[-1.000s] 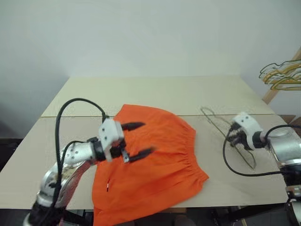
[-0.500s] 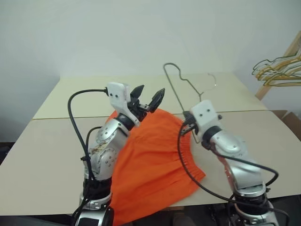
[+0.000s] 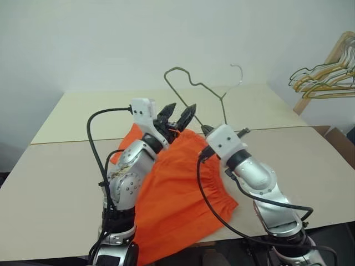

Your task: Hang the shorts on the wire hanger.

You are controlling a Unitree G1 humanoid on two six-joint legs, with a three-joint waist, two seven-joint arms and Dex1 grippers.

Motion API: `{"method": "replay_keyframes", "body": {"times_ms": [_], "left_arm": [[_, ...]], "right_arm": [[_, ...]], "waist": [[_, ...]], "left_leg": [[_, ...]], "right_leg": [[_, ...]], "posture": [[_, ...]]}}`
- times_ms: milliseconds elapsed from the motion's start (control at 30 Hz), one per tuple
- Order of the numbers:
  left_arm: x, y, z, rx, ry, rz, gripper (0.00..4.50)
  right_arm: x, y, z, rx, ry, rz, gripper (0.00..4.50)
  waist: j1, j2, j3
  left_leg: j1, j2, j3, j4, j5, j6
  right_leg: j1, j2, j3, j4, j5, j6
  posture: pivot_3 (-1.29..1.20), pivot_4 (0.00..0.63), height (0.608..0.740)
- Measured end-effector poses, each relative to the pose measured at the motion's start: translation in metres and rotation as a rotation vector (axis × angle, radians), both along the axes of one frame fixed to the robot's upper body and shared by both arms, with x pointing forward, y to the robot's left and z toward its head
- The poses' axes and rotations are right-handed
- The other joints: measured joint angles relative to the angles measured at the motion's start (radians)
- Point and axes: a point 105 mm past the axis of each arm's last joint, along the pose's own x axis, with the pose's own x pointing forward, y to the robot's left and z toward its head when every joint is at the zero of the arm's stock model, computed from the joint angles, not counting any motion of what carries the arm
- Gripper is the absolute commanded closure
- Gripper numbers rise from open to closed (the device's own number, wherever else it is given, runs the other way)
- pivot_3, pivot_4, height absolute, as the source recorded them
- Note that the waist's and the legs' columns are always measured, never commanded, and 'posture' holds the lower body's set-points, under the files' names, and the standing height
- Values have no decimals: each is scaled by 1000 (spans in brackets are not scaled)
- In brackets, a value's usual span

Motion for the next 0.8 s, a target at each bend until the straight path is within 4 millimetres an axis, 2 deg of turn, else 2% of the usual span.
{"method": "replay_keyframes", "body": {"times_ms": [267, 300, 467, 600, 667, 800], "left_arm": [[-1, 0, 3, -18, -15, 0, 4294], [-2, -3, 4, -24, -22, -19, 4457], [-3, -7, 3, 1, -37, -25, 4457], [-4, -10, 3, 84, -96, -13, 4500], [-2, -6, 3, 95, -111, 7, 4500], [0, 11, 6, 100, -158, 7, 4500]], "right_arm": [[-1, 8, -2, 22, 12, 28, 4500], [0, 8, -4, 26, 19, 27, 4500], [0, 8, -6, 0, 18, 23, 4500], [-3, 13, -9, -94, -20, 65, 3448], [-4, 15, -8, -102, -28, 84, 2734], [-7, 12, 4, 35, 48, 170, 1412]], "waist": [[0, 0, 0], [0, 0, 0], [1, 0, 0], [0, 0, 0], [-1, 0, 0], [0, 0, 0]], "left_leg": [[0, 0, 0, 0, 0, 0], [0, 0, 0, 0, 0, 0], [0, 0, 0, 0, 0, 0], [0, 0, 0, 0, 0, 0], [0, 0, 0, 0, 0, 0], [0, 0, 0, 0, 0, 0]], "right_leg": [[0, 0, 0, 0, 0, 0], [0, 0, 0, 0, 0, 0], [0, 0, 0, 0, 0, 0], [0, 0, 0, 0, 0, 0], [0, 0, 0, 0, 0, 0], [0, 0, 0, 0, 0, 0]], "posture": [[-82, 0, 740], [-82, 0, 740], [-80, 0, 740], [-82, 0, 740], [-83, 0, 740], [-83, 0, 740]]}}
